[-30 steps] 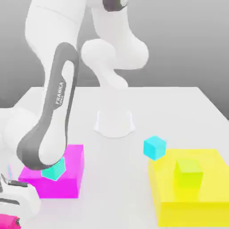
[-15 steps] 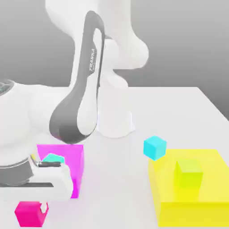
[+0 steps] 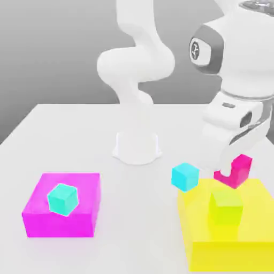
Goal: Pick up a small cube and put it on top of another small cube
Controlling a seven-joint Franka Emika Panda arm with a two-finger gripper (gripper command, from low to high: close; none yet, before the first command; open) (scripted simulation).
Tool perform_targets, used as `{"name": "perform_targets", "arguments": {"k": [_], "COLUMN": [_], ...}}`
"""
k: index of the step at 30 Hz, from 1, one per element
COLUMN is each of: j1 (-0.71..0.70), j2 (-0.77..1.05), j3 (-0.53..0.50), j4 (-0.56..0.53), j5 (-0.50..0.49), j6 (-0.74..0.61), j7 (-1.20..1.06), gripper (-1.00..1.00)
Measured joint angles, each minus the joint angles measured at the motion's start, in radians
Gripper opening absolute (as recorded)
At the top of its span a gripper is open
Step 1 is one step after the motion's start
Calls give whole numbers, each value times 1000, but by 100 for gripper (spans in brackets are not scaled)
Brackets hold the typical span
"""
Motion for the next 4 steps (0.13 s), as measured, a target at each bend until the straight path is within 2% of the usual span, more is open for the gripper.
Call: {"name": "perform_targets", "arguments": {"k": [1,4], "j1": [2,3], "j2": [26,26], "j3": [-1,-1], "j4": [-10,-10], "j5": [-2,-2], "j6": [36,36], "j7": [2,2], "gripper": [100,100]}}
